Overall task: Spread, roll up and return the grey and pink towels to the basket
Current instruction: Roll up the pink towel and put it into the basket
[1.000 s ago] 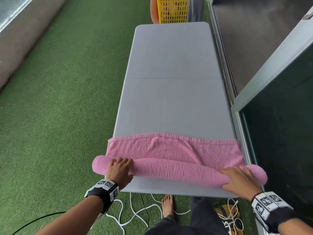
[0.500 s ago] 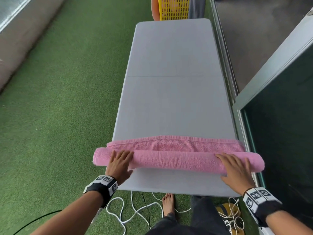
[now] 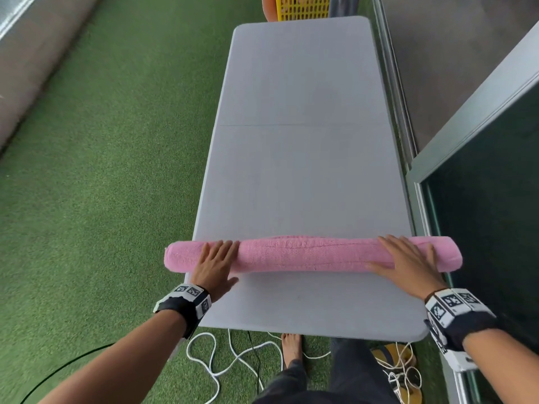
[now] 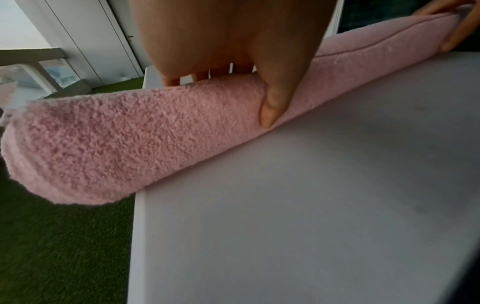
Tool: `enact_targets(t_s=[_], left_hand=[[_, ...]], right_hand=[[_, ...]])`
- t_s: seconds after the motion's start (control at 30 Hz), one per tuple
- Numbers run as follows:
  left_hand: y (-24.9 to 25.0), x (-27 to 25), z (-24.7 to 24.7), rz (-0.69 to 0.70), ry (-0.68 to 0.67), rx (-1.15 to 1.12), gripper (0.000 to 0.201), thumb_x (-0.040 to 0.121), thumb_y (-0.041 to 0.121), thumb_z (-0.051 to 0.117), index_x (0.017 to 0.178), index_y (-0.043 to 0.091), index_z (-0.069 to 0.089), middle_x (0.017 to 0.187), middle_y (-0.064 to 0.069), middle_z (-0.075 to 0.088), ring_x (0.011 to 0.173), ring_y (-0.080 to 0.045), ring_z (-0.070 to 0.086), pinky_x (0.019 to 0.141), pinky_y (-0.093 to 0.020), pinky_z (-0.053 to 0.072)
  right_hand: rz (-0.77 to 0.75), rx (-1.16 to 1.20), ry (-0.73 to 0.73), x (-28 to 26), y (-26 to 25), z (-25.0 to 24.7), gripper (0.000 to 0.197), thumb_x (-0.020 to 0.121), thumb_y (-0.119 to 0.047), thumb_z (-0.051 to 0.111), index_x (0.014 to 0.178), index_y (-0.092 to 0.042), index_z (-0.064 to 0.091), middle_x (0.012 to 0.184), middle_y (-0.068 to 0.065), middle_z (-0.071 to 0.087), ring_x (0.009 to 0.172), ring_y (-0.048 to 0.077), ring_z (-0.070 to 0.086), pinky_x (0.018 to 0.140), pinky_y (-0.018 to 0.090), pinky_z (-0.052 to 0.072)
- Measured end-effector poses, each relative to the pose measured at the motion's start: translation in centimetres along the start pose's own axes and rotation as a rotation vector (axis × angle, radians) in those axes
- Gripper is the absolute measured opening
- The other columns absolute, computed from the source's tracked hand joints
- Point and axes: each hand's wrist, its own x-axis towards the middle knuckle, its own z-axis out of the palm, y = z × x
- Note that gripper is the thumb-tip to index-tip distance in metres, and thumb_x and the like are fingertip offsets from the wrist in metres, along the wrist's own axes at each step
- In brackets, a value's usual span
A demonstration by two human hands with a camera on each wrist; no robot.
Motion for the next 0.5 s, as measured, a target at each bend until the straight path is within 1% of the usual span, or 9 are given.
enact_targets(t_s=[0.03,0.1,0.13,0.2,0.27,0.33,0.37,0.43,0.5], left_hand=[[-0.1,0.4,-0.1,0.008,0.019,0.006,0.078,0.081,0.037,0.068,0.148,0.017,0.032,0.148,-0.004,0.041,0.137,-0.027,0.035,0.119,-0.047,0.008],[-0.2,1.6,-0.8,0.009,0.044,0.004,0.064,0.08,0.033,0.067,0.139,0.021,0.045,0.138,0.001,0.052,0.128,-0.024,0.044,0.117,-0.046,0.017],[-0.3,2.4,-1.4,-0.001,0.022,0.002,0.059,0.082,0.036,0.064,0.137,0.023,0.047,0.137,0.003,0.052,0.127,-0.023,0.044,0.116,-0.045,0.019],[-0.5,3.7,-2.7,-0.025,-0.032,0.003,0.058,0.086,0.04,0.058,0.14,0.025,0.044,0.144,0.003,0.046,0.132,-0.022,0.039,0.116,-0.045,0.017],[-0.6,4.8,-3.6,-0.044,-0.012,-0.037,0.063,0.09,0.041,0.048,0.147,0.02,0.033,0.154,-0.001,0.031,0.14,-0.023,0.028,0.118,-0.049,0.01],[-0.1,5.6,-3.7,-0.038,0.057,-0.094,0.074,0.087,0.05,0.032,0.152,0.017,0.021,0.158,-0.006,0.022,0.144,-0.025,0.021,0.119,-0.051,0.007],[0.4,5.8,-3.6,-0.009,0.061,-0.092,0.078,0.085,0.054,0.029,0.153,0.016,0.018,0.157,-0.008,0.023,0.144,-0.027,0.022,0.119,-0.053,0.008],[1.4,6.0,-2.9,0.035,0.025,-0.031,0.082,0.086,0.058,0.044,0.152,0.015,0.02,0.152,-0.009,0.033,0.14,-0.03,0.03,0.117,-0.055,0.012],[1.8,6.2,-2.2,0.027,0.024,0.022,0.081,0.081,0.046,0.066,0.146,0.015,0.028,0.139,-0.008,0.045,0.128,-0.031,0.042,0.115,-0.052,0.02]], right_hand=[[-0.024,-0.062,0.009,-0.2,0.3,0.5,0.076,0.087,-0.062,0.056,0.15,-0.034,0.024,0.158,-0.012,0.026,0.146,0.014,0.022,0.116,0.061,0.004],[-0.044,-0.106,0.047,0.2,0.7,0.8,0.07,0.08,-0.045,0.07,0.142,-0.034,0.039,0.145,-0.01,0.047,0.135,0.014,0.04,0.115,0.06,0.017],[-0.044,-0.089,0.062,0.8,0.9,0.5,0.059,0.078,-0.042,0.068,0.134,-0.036,0.048,0.135,-0.01,0.056,0.127,0.014,0.047,0.111,0.056,0.023],[-0.044,-0.105,0.071,2.3,0.7,-0.8,0.04,0.078,-0.044,0.052,0.118,-0.04,0.055,0.123,-0.011,0.062,0.116,0.013,0.052,0.105,0.052,0.028],[-0.025,-0.072,0.051,3.7,0.2,-2.0,0.044,0.087,-0.038,0.045,0.131,-0.037,0.049,0.14,-0.009,0.051,0.13,0.012,0.043,0.113,0.059,0.018],[-0.035,-0.017,0.057,4.7,-0.9,-2.5,0.053,0.097,-0.035,0.04,0.149,-0.033,0.03,0.158,-0.009,0.026,0.146,0.012,0.021,0.117,0.061,0.001],[-0.076,-0.008,0.046,4.9,-1.7,-2.6,0.058,0.098,-0.042,0.039,0.152,-0.035,0.022,0.161,-0.01,0.017,0.149,0.013,0.012,0.116,0.06,-0.004],[-0.16,-0.028,-0.025,5.0,-3.2,-2.1,0.077,0.09,-0.06,0.049,0.153,-0.04,0.01,0.16,-0.015,0.012,0.15,0.014,0.007,0.116,0.057,-0.007],[-0.175,-0.085,-0.006,5.2,-3.5,-1.3,0.089,0.08,-0.055,0.065,0.151,-0.041,0.013,0.158,-0.012,0.022,0.146,0.016,0.019,0.116,0.059,0.002]])
